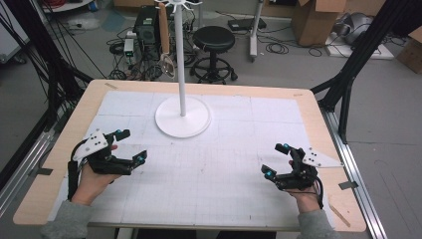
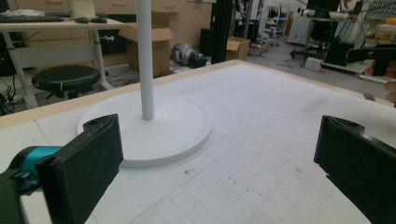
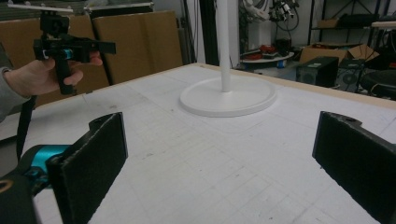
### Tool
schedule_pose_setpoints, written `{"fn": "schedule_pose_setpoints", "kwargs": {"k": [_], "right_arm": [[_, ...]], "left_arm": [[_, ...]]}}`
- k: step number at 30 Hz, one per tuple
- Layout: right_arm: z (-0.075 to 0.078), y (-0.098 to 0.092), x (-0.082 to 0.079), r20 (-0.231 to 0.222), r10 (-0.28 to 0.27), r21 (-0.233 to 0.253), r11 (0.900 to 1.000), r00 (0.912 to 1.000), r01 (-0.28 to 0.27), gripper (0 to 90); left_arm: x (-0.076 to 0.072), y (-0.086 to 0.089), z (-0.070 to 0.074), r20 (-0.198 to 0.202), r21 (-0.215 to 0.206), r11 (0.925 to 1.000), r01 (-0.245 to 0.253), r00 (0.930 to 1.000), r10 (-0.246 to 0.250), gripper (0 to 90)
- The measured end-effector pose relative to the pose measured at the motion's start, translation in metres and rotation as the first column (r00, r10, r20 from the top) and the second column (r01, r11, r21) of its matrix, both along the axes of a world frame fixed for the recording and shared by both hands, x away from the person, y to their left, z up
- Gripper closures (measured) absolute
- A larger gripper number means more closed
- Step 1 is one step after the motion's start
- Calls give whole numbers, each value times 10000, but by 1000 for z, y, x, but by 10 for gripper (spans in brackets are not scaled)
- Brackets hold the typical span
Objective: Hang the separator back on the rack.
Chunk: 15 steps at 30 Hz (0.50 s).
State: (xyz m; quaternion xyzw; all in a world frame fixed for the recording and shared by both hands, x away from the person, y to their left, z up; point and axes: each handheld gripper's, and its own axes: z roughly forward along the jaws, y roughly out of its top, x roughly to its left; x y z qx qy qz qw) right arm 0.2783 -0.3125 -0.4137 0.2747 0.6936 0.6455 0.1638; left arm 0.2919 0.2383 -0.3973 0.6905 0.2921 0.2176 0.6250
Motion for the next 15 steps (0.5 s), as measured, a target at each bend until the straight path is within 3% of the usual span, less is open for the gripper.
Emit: {"fn": "schedule_pose_setpoints", "kwargs": {"k": [8, 15], "right_arm": [[4, -1, -1, 246, -268, -16, 9996, 9993, 269, 7], [3, 0, 0, 139, -299, -111, 9995, 9995, 301, 8]], "left_arm": [[-8, 0, -6, 189, 27, 9997, 258, 9995, -259, 18], [-9, 5, -10, 76, 47, 10000, 49, 10000, -50, 17]]}}
